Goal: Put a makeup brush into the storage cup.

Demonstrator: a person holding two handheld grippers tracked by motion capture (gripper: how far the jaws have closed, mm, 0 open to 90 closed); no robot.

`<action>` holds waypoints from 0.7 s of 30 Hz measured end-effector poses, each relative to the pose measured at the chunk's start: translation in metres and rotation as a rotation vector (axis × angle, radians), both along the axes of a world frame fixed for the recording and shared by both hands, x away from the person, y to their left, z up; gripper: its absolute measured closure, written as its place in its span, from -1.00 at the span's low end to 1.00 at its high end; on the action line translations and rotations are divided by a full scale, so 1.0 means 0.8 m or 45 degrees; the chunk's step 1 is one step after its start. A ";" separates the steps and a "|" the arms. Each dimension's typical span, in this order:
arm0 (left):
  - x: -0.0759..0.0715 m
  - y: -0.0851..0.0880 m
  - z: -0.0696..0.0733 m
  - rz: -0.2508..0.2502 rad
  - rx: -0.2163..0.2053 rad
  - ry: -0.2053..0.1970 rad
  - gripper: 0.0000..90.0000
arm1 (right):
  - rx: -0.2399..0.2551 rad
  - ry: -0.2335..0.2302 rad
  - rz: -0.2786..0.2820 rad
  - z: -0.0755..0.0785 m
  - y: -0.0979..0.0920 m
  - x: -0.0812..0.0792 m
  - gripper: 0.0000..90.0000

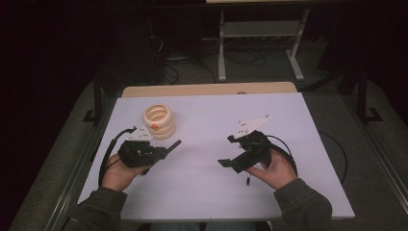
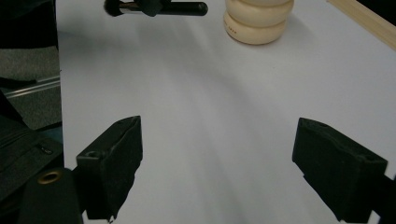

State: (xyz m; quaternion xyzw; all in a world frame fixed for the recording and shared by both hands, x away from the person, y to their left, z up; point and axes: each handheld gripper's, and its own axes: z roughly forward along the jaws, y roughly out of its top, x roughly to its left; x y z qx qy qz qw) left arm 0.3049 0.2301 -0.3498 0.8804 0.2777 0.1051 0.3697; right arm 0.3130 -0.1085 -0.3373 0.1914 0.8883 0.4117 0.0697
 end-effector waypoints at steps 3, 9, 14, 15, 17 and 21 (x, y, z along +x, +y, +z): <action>-0.003 -0.005 0.002 -0.034 -0.008 -0.008 0.77 | -0.020 0.012 0.024 0.004 0.010 0.005 -0.67; -0.012 -0.016 0.007 -0.095 -0.029 -0.034 0.77 | -0.032 0.005 0.072 0.009 0.023 0.006 -0.66; -0.019 -0.029 0.013 -0.163 -0.031 -0.057 0.77 | -0.063 -0.002 0.125 0.012 0.034 0.009 -0.62; -0.020 -0.031 0.015 -0.189 -0.024 -0.063 0.77 | -0.064 0.010 0.128 0.013 0.037 0.008 -0.59; -0.022 -0.037 0.015 -0.255 -0.024 -0.090 0.77 | -0.069 0.021 0.158 0.015 0.041 0.009 -0.55; -0.028 -0.052 0.012 -0.349 0.009 -0.112 0.77 | -0.087 0.016 0.238 0.014 0.048 0.014 -0.43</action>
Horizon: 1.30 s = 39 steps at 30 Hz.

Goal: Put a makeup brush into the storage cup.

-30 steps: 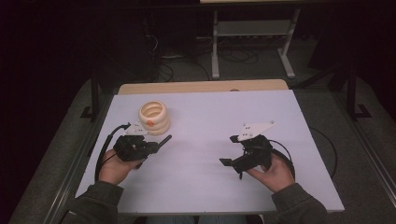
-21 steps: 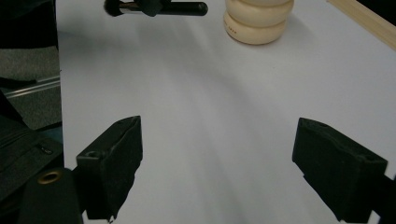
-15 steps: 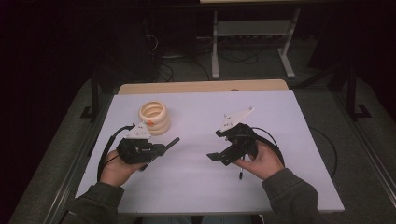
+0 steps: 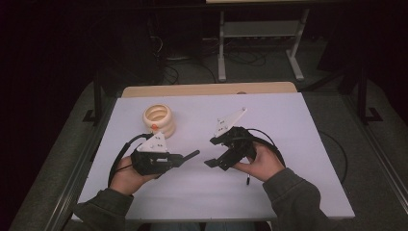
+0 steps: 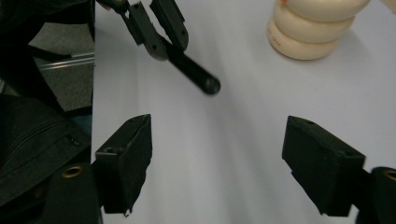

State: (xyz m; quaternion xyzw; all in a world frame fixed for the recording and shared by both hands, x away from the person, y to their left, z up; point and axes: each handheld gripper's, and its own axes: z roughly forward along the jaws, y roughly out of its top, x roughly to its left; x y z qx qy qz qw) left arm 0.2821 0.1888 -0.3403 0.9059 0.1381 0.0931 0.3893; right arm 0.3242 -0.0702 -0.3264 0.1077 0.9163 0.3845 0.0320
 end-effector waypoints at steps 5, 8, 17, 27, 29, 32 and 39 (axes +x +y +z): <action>-0.006 -0.019 -0.009 -0.101 0.037 -0.007 0.77 | -0.050 0.038 0.095 -0.009 0.012 -0.003 -0.25; -0.009 -0.029 -0.012 -0.134 0.043 0.003 0.77 | -0.084 0.055 0.144 -0.013 0.018 -0.007 -0.11; -0.013 -0.043 -0.017 -0.223 0.053 0.006 0.77 | -0.165 0.124 0.266 -0.029 0.027 -0.012 0.46; -0.015 -0.049 -0.022 -0.265 0.075 0.018 0.77 | -0.156 0.169 0.337 -0.038 0.023 -0.015 0.74; -0.014 -0.049 -0.023 -0.271 0.052 0.034 0.76 | -0.159 0.165 0.329 -0.038 0.020 -0.016 0.74; -0.011 -0.046 -0.025 -0.249 0.062 0.060 0.50 | -0.153 0.150 0.331 -0.037 0.017 -0.019 0.74; -0.008 -0.034 -0.035 -0.252 0.101 0.110 0.34 | -0.112 0.129 0.315 -0.031 0.001 -0.027 0.74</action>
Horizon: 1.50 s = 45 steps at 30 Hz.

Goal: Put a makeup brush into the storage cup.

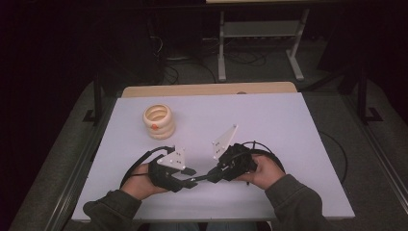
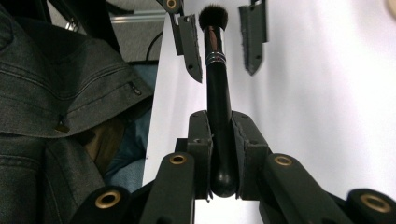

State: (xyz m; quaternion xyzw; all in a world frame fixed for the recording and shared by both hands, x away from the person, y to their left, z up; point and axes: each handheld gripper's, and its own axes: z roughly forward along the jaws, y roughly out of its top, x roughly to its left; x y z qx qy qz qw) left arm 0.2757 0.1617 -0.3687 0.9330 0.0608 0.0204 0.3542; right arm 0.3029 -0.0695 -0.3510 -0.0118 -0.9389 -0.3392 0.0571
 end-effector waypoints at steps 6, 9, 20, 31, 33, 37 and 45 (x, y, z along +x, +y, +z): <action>-0.003 0.003 -0.002 -0.025 0.019 -0.005 0.67 | 0.050 -0.009 -0.011 -0.003 -0.009 -0.001 0.74; -0.002 0.001 -0.001 -0.047 0.076 -0.013 0.68 | 0.022 0.042 -0.031 -0.006 -0.007 0.000 0.67; -0.008 -0.009 -0.001 -0.067 0.192 -0.059 0.69 | -0.137 0.000 0.023 -0.007 0.022 0.000 0.59; -0.004 0.011 -0.001 -0.015 0.043 0.010 0.36 | -0.172 0.034 0.037 -0.025 0.024 -0.001 0.74; -0.004 0.014 -0.002 -0.009 0.021 0.026 0.31 | -0.139 0.031 0.024 -0.027 0.019 -0.002 0.74; -0.004 0.013 -0.004 0.002 0.037 0.035 0.39 | -0.081 0.023 0.017 -0.033 0.014 -0.002 0.74; -0.002 0.013 -0.003 -0.023 0.046 0.050 0.68 | -0.068 -0.002 -0.010 -0.035 0.016 -0.003 0.67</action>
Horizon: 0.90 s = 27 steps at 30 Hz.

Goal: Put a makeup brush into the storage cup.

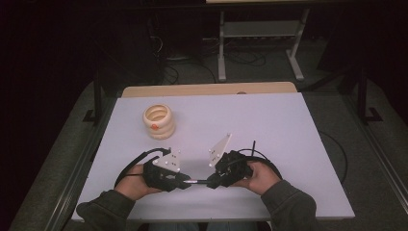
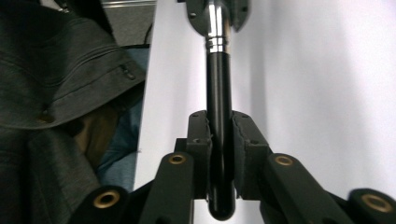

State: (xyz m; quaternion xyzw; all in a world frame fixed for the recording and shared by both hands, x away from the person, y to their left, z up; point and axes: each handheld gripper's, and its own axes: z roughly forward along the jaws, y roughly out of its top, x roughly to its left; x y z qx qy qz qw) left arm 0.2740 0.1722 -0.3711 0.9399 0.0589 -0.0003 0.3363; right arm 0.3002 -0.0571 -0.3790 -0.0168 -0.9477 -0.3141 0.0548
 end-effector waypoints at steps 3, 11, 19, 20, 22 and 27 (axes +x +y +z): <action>0.000 -0.003 -0.001 -0.012 0.068 -0.011 0.69 | -0.037 0.048 -0.030 -0.005 0.004 0.004 0.52; -0.003 -0.014 0.000 -0.059 0.162 -0.051 0.69 | -0.152 0.013 -0.023 -0.013 0.017 -0.003 0.59; 0.003 0.010 -0.003 0.049 -0.081 0.071 0.35 | -0.128 -0.019 -0.004 -0.013 0.018 -0.009 0.74; 0.004 0.014 -0.002 0.063 -0.112 0.078 0.27 | -0.116 -0.022 -0.020 -0.012 0.015 -0.010 0.74; 0.006 0.025 -0.001 0.100 -0.188 0.096 0.16 | -0.069 -0.014 -0.052 -0.011 0.006 -0.008 0.74; 0.008 0.035 -0.005 0.148 -0.250 0.110 0.12 | 0.046 0.014 -0.095 -0.011 -0.005 -0.007 0.74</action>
